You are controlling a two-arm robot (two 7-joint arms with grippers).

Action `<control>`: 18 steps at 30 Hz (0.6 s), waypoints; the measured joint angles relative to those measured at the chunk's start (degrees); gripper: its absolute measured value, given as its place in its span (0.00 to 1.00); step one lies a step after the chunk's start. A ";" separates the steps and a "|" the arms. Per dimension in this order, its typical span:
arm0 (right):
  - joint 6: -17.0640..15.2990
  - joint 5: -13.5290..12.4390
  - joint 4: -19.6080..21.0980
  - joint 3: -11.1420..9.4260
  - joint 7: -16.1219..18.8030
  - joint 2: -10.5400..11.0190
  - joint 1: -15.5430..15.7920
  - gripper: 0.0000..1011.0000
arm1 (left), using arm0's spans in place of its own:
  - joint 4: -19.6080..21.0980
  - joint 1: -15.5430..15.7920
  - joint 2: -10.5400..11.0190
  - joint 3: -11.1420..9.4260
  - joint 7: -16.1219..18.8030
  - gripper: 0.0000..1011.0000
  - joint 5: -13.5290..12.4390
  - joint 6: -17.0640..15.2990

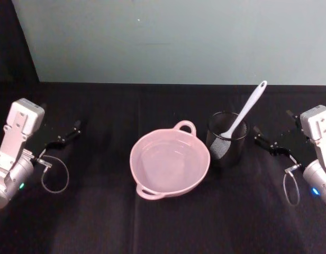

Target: Use the one hand to pick up the spoon and stir the clear water in the bowl.

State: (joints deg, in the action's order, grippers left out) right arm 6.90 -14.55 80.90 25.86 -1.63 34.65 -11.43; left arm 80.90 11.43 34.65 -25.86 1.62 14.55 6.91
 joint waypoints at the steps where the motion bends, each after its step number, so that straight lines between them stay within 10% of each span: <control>1: 0.00 0.00 0.00 0.00 0.00 0.00 0.00 0.99 | 0.00 0.00 0.00 0.00 0.00 1.00 0.00 0.00; 18: 0.00 0.00 0.00 0.00 0.01 0.00 0.00 0.99 | 0.00 0.00 0.00 0.00 0.00 1.00 0.00 0.00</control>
State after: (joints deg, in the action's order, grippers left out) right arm 6.91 -14.55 80.90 25.86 -1.62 34.65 -11.44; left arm 80.90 11.43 34.65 -25.86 1.62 14.55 6.91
